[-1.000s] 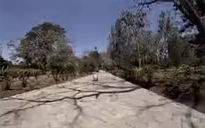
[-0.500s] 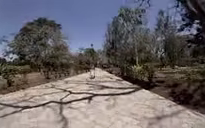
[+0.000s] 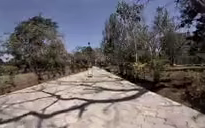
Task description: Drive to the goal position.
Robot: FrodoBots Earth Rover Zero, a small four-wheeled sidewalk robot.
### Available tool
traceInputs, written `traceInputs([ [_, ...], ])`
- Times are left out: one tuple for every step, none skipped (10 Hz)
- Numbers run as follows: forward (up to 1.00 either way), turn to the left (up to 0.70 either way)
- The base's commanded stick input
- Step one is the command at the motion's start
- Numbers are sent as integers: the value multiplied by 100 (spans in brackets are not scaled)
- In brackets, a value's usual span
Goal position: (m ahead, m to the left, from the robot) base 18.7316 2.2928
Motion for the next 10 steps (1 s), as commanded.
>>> traceInputs([
  [100, 12],
  [100, 33],
  [100, 40],
  [100, 40],
  [100, 0],
  [100, 0],
  [100, 0],
  [100, 0],
  [100, 0],
  [100, 0],
])
